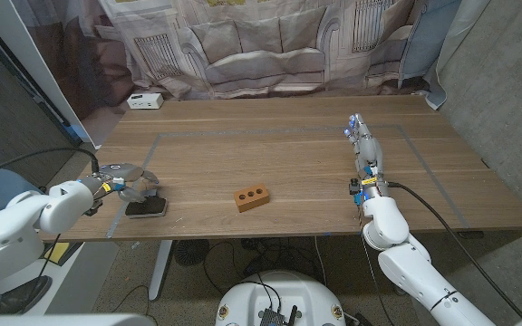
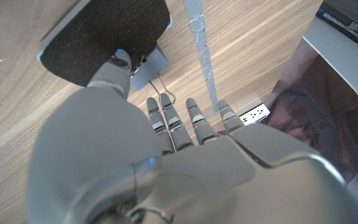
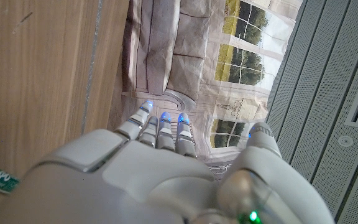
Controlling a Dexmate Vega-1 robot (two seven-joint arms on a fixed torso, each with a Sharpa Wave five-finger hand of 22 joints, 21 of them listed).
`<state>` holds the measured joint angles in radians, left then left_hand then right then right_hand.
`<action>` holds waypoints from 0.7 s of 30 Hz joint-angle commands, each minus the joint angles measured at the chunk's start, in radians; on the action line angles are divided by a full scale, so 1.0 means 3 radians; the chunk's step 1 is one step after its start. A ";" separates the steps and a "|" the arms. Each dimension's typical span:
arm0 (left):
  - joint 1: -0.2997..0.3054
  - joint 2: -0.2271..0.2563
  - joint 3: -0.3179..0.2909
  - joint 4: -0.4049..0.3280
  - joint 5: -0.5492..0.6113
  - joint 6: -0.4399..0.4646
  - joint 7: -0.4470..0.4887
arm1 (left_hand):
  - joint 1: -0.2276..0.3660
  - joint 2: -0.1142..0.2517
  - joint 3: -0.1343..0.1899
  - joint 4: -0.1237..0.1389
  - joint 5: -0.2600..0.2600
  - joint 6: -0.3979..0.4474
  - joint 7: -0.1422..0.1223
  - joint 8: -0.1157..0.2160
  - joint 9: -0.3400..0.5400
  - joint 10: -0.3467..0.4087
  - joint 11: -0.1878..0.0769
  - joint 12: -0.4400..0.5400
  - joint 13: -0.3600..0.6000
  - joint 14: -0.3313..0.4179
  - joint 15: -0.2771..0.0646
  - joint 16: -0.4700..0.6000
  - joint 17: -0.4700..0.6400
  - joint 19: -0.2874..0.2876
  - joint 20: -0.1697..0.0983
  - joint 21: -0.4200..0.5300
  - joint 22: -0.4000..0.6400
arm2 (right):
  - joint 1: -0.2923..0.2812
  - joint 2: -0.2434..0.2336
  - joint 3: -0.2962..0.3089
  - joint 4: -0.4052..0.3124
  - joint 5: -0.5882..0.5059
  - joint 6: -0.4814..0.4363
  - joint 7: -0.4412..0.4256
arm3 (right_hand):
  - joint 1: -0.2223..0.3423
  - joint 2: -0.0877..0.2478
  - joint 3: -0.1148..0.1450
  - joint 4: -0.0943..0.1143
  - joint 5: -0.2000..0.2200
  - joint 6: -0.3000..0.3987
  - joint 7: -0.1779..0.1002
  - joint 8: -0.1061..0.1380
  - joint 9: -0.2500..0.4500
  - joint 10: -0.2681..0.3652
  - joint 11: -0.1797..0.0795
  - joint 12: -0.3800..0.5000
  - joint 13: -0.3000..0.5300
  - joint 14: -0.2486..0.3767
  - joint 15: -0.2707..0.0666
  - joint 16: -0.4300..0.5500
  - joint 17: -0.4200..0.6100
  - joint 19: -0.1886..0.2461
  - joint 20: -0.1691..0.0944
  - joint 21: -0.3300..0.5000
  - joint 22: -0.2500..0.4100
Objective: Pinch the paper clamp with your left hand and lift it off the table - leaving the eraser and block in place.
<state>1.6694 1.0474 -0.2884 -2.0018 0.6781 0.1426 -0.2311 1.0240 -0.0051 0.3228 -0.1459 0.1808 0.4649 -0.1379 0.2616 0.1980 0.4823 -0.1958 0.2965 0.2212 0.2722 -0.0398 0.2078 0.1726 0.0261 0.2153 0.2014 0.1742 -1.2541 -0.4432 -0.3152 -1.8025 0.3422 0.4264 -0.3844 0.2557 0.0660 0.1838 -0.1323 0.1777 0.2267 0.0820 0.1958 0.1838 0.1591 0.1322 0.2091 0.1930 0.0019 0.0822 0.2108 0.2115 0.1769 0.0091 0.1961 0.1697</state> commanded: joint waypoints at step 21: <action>0.0127 -0.0108 -0.0127 -0.0117 0.0079 0.0089 0.0060 | -0.0034 0.0059 -0.0020 0.0011 -0.0001 -0.0008 0.0039 -0.0047 0.0008 0.0017 -0.0054 0.0005 0.0083 0.0067 -0.0033 -0.0015 0.0005 -0.0016 0.0004 -0.0023 0.0013 | -0.0029 -0.0013 -0.0002 -0.0009 0.0010 0.0001 0.0007 | 0.0011 -0.0007 -0.0019 0.0008 -0.0006 0.0026 -0.0004 -0.0007 0.0005 0.0027 -0.0010 -0.0008 0.0008 0.0007 0.0012 0.0010 0.0012 0.0000 0.0020 -0.0009 0.0009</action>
<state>1.6922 1.0349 -0.3092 -2.0226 0.6930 0.1643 -0.2144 1.0157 0.0031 0.3188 -0.1419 0.1808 0.4482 -0.1301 0.2437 0.1980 0.4770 -0.2111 0.2924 0.2397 0.2793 -0.0390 0.2036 0.1726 0.0261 0.2153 0.1956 0.1742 -1.2612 -0.4439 -0.3149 -1.8050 0.3447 0.4243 -0.3861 0.2557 0.0660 0.1829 -0.1314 0.1777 0.2267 0.0820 0.1958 0.1837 0.1590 0.1322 0.2091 0.1929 0.0018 0.0821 0.2108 0.2114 0.1769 0.0090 0.1961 0.1697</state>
